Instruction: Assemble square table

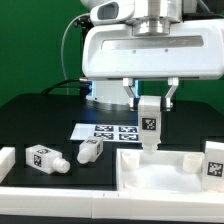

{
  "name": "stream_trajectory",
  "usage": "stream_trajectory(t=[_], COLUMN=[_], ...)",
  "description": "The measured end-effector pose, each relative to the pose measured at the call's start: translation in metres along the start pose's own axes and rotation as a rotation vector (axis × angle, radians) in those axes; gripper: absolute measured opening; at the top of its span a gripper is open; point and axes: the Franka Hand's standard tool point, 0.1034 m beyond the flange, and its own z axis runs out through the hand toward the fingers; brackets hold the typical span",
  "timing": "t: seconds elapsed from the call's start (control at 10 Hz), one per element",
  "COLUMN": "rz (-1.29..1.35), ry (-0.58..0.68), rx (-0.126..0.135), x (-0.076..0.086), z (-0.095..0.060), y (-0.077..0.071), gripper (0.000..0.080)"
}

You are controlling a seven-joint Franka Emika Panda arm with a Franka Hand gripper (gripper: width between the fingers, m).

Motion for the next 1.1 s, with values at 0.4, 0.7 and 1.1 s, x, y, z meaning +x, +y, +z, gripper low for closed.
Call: stream_trajectory(t=[0.4, 0.7, 1.1], rz=[-0.029, -0.042, -0.050], ry=[0.229, 0.215, 0.132], rx=[-0.009, -0.037, -0.043], x=[0.006, 0.006, 0.007], z=[0.003, 0.012, 0.019], y=[-0.005, 0.016, 0.026], gripper=[0.0285, 0.0285, 0.0285])
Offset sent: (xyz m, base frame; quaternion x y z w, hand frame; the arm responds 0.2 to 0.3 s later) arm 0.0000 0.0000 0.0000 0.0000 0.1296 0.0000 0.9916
